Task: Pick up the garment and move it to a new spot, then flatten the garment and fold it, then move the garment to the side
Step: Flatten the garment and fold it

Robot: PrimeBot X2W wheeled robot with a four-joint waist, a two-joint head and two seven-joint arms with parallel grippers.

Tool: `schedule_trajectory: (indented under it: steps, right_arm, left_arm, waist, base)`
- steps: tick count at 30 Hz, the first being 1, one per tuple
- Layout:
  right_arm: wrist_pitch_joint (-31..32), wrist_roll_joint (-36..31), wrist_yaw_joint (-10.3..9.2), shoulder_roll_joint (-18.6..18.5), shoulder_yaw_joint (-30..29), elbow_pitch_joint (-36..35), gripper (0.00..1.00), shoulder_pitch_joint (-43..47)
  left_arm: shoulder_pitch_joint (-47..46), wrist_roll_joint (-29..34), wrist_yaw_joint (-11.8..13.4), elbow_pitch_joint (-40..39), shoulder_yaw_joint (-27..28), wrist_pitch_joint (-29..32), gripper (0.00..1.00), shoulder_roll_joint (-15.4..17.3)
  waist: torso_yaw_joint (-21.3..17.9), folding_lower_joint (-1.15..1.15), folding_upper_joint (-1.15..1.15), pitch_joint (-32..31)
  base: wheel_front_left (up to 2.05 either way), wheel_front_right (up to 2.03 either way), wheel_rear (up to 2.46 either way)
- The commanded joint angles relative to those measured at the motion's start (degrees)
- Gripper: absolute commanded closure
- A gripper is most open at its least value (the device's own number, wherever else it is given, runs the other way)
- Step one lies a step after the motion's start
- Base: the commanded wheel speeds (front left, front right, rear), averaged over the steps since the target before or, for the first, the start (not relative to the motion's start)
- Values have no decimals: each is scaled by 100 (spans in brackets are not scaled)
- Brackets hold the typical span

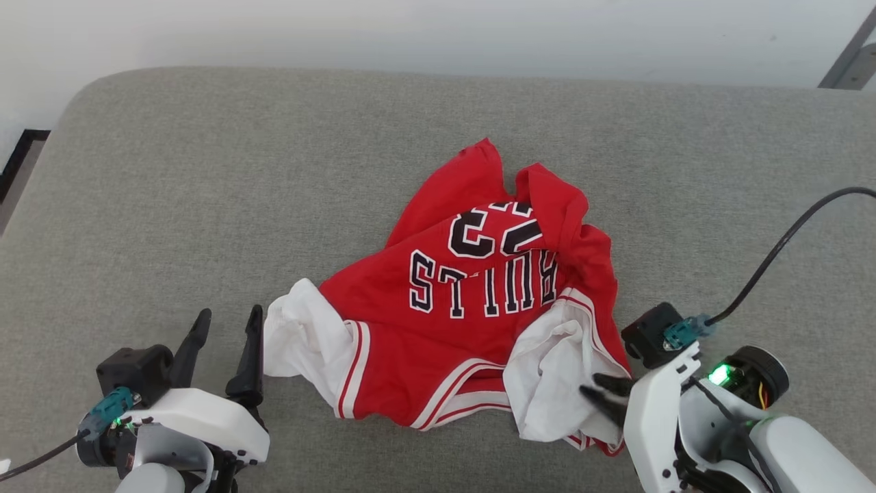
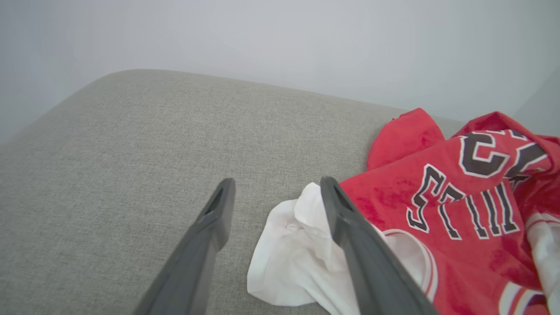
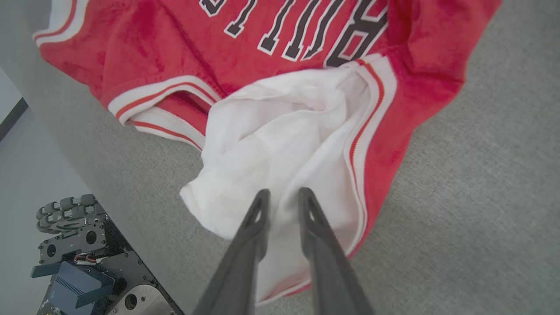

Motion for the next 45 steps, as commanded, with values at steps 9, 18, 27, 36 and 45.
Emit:
schedule_trajectory:
  steps: [9,18,27,36,45]
  right_arm:
    - [-200,148,0,174,-443,-90,100,9]
    - [-327,344,0,420,-1491,-281,100,399]
    - [-640,32,0,553,-2620,102,100,565]
    - [-773,-637,0,748,-3271,1322,7,351]
    - [-990,-923,0,814,-3346,1318,0,247]
  left_arm:
    - [113,-88,80,-39,90,-214,0,-27]
    - [194,-119,148,-145,130,-233,0,20]
    - [235,-160,193,-232,123,-210,0,43]
    - [233,-177,213,-251,77,-165,0,66]
    - [324,-213,97,-321,-78,147,0,186]
  waist:
    - [36,0,0,-17]
    - [-31,0,0,-48]
    - [-80,0,0,-57]
    - [-95,0,0,-84]
    - [-177,0,0,-155]
  base:
    - [0,0,0]
    - [0,0,0]
    - [0,0,0]
    - [0,0,0]
    - [0,0,0]
